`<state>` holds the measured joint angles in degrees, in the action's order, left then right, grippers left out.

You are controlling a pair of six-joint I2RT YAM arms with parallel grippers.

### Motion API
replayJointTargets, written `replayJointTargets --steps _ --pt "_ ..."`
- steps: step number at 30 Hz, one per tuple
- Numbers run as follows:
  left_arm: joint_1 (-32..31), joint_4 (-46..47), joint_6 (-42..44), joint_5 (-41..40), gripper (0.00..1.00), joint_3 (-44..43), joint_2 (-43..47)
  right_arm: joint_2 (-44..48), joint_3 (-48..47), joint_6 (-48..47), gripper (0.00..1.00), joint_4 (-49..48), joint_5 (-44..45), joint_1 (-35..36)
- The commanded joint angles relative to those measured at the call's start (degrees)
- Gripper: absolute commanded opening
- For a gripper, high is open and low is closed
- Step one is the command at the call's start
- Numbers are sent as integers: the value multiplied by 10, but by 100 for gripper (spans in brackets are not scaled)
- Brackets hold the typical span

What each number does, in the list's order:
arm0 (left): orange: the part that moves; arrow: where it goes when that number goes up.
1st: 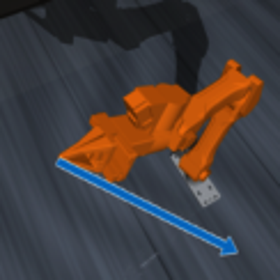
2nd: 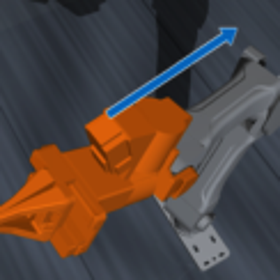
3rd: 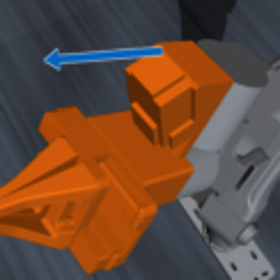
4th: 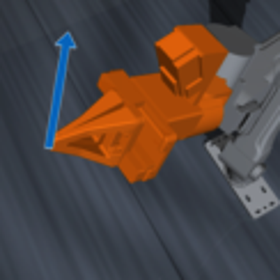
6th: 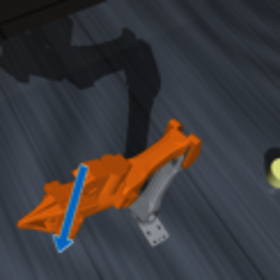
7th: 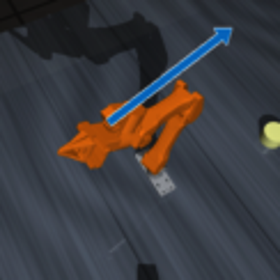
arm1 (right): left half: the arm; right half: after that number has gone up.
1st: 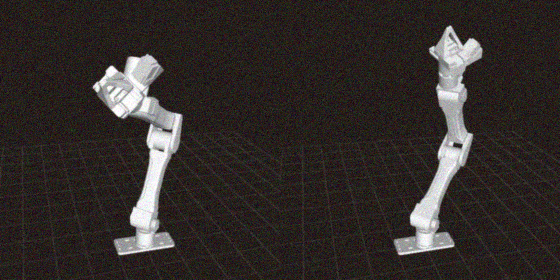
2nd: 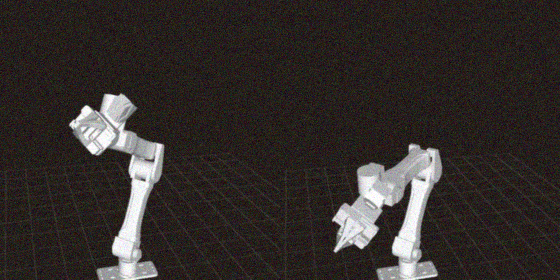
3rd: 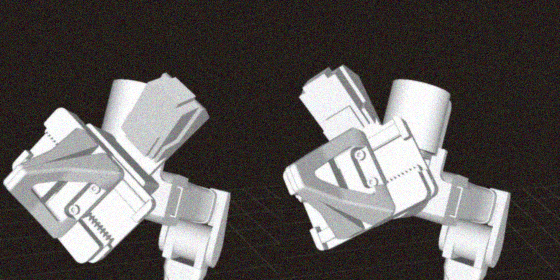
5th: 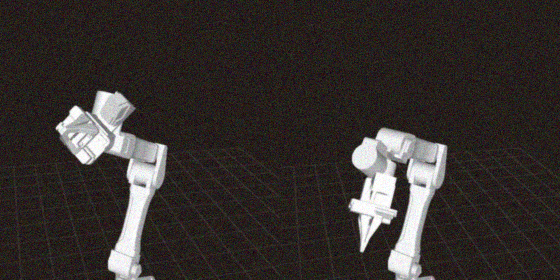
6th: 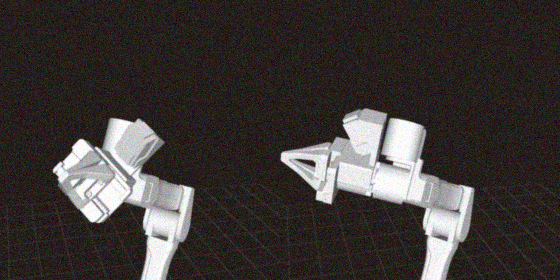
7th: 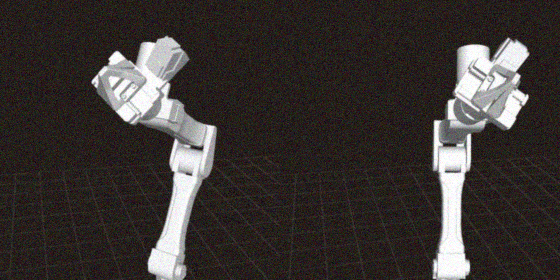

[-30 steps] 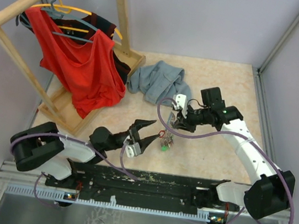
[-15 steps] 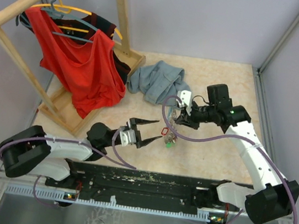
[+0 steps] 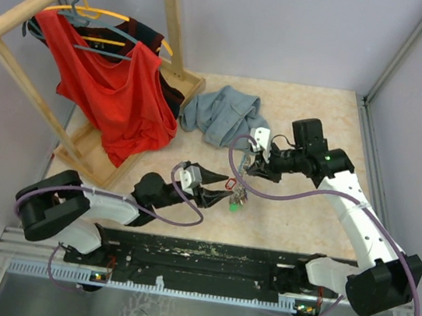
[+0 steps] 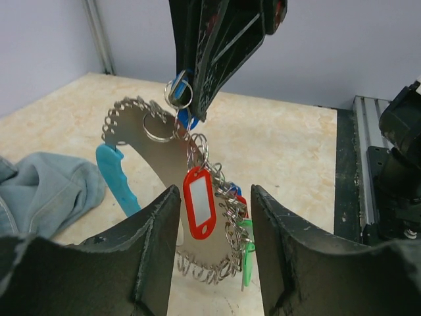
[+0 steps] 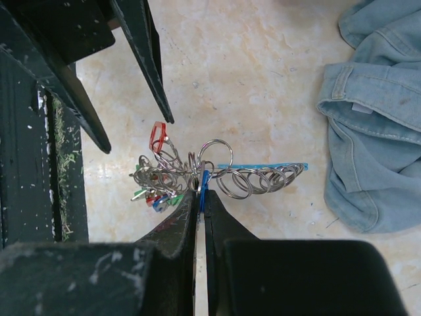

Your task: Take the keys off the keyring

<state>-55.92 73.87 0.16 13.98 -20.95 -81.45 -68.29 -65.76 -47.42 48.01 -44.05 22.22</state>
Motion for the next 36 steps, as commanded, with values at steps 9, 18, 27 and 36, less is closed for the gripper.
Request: replayJointTargets --steps 9,18,27,36 --pt "-7 42 -10 -43 48 -29 -59 19 -25 -6 0 -19 -34 -4" --pt "-7 51 -11 -39 40 -45 -81 17 -24 -6 0 -20 -36 -4" --pt "-7 50 -1 -29 10 -47 -86 17 -21 -5 0 -22 -33 -4" --pt "-7 -8 34 -26 0 -44 -36 17 -11 8 0 -41 -7 -10"
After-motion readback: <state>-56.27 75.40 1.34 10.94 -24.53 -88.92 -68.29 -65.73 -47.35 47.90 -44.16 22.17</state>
